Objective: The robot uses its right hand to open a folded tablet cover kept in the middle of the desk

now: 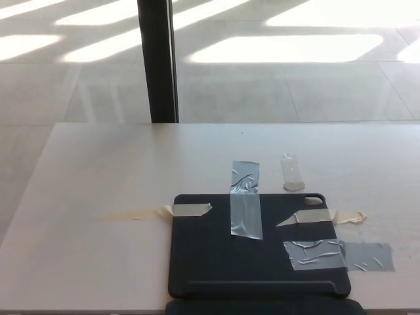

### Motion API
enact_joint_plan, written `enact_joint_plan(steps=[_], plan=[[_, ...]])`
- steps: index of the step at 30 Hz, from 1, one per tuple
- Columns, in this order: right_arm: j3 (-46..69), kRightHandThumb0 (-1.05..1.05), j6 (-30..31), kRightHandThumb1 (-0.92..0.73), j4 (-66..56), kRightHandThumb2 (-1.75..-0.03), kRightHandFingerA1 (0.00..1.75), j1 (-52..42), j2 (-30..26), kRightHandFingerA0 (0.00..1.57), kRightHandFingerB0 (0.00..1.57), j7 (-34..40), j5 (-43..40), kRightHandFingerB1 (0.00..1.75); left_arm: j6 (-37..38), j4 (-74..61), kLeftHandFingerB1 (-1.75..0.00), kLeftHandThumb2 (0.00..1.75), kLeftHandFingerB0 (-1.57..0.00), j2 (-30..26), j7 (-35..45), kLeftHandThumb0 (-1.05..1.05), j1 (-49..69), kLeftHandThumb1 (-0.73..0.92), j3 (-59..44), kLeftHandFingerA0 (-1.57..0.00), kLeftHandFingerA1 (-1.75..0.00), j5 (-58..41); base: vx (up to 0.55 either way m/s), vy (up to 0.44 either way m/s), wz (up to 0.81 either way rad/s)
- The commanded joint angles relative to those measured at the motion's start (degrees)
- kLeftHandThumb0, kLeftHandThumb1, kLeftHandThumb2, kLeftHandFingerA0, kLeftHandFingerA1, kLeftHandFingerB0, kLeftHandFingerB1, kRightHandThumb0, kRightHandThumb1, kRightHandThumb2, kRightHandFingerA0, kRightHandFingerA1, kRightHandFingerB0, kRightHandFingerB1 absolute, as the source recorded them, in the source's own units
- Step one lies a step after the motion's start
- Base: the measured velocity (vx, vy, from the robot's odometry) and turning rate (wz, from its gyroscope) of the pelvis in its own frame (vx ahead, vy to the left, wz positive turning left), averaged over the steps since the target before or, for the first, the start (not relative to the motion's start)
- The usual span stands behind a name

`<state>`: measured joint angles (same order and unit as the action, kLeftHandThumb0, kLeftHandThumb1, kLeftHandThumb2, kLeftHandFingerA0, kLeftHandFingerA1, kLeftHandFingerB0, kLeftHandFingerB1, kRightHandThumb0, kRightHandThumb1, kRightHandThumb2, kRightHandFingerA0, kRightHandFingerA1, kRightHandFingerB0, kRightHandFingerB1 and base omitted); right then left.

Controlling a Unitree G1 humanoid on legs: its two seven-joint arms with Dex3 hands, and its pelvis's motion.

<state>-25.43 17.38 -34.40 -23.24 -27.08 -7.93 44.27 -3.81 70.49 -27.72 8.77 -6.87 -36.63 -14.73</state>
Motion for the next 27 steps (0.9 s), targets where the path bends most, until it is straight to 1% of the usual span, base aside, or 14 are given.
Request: enact_joint_plan(steps=[1,4,5,7,8,9,10,15,18,19,24,25,26,27], plan=[[12.4,-0.91,10.8,-0.92,-4.5,-0.72,0.61,-8.1,7.5,0.69,0.32,-11.6,-22.9,0.37,-0.5,-0.1,-0.61,0.68,-0.47,-2.9,0.3,-0.86,-0.6,0.91,-0.3,-0.58,-0.76,-1.8,0.0,0.0,0.0],[14.7,-0.88,9.9,-0.92,-3.5,-0.76,0.59,-8.7,8.1,0.69,0.31,-13.4,-26.4,0.41,0.1,0.2,-0.61,0.68,-0.47,-2.6,0.3,-0.88,-0.6,0.91,-0.1,-0.61,-0.77,-1.5,0.0,0.0,0.0],[15.0,-0.9,10.4,-0.79,-3.7,-1.18,0.68,-8.9,8.5,0.65,0.3,-13.9,-26.9,0.54,0.1,0.1,-0.6,0.68,-0.46,-2.6,0.4,-0.88,-0.6,0.91,-0.1,-0.59,-0.75,-1.6,0.0,0.0,0.0],[17.1,-0.92,13.1,-0.79,-5.1,-1.16,0.65,-10.5,10.4,0.61,0.3,-16.1,-30.5,0.53,0.2,0.0,-0.6,0.69,-0.46,-2.6,0.6,-0.87,-0.5,0.92,0.1,-0.59,-0.76,-1.4,0.0,0.0,0.0],[17.5,-0.91,14.2,-0.92,-5.7,-0.74,0.55,-10.8,10.5,0.65,0.32,-17.1,-30.9,0.42,0.2,-0.1,-0.6,0.68,-0.45,-2.6,1.0,-0.87,-0.4,0.92,0.0,-0.58,-0.76,-1.5,0.0,0.0,0.0],[17.6,-0.91,14.7,-0.92,-5.9,-0.74,0.55,-11.0,10.7,0.65,0.32,-17.6,-31.0,0.42,0.2,-0.1,-0.6,0.68,-0.45,-2.6,1.1,-0.87,-0.3,0.92,-0.1,-0.58,-0.76,-1.6,0.0,0.0,0.0],[17.9,-0.9,14.9,-0.78,-6.2,-1.15,0.63,-11.3,10.8,0.6,0.3,-18.0,-31.3,0.53,0.4,-0.2,-0.61,0.68,-0.47,-2.6,1.1,-0.88,-0.1,0.92,0.1,-0.58,-0.76,-1.5,0.0,0.0,0.0],[19.4,-0.87,16.1,-0.78,-7.9,-1.13,0.63,-9.2,11.1,0.56,0.28,-19.3,-31.8,0.52,0.2,-0.2,-0.61,0.68,-0.47,-2.6,0.6,-0.87,-0.1,0.91,0.0,-0.57,-0.76,-1.5,0.0,0.0,0.0],[21.1,-0.91,17.8,-0.76,-10.3,-1.14,0.63,-0.7,11.3,0.56,0.28,-20.5,-32.5,0.51,-0.2,-0.2,-0.6,0.68,-0.45,-2.6,0.7,-0.87,-0.4,0.91,-0.2,-0.55,-0.74,-1.8,0.0,0.0,0.0],[21.4,-0.88,18.0,-0.92,-10.6,-0.69,0.56,2.1,11.6,0.62,0.35,-20.4,-32.6,0.41,-0.3,-0.2,-0.6,0.68,-0.46,-2.6,0.7,-0.88,-0.4,0.91,-0.3,-0.56,-0.74,-1.9,0.0,0.0,0.0],[22.7,-0.9,21.4,-0.92,-11.5,-0.69,0.56,13.4,11.8,0.64,0.35,-21.5,-32.8,0.39,-0.1,0.0,-0.6,0.68,-0.46,-2.7,0.7,-0.88,-0.4,0.9,-0.5,-0.57,-0.74,-2.0,0.0,0.0,0.0],[22.5,-0.9,20.2,-0.92,-10.7,-0.73,0.59,15.7,11.1,0.65,0.36,-21.4,-32.1,0.4,0.0,-0.1,-0.6,0.68,-0.47,-2.7,0.6,-0.89,-0.4,0.91,-0.1,-0.59,-0.75,-1.6,0.0,0.0,0.0],[22.8,-0.95,20.9,-0.75,-10.5,-1.13,0.64,17.7,11.5,0.63,0.36,-21.4,-32.5,0.53,-0.1,-0.2,-0.6,0.68,-0.47,-2.7,0.6,-0.87,-0.5,0.91,-0.1,-0.58,-0.75,-1.7,0.0,0.0,0.0],[23.3,-0.95,22.2,-0.75,-10.3,-1.13,0.64,20.5,12.3,0.63,0.36,-21.4,-33.3,0.53,-0.3,-0.3,-0.6,0.68,-0.47,-2.7,0.7,-0.87,-0.6,0.91,-0.2,-0.58,-0.75,-1.9,0.0,0.0,0.0]])
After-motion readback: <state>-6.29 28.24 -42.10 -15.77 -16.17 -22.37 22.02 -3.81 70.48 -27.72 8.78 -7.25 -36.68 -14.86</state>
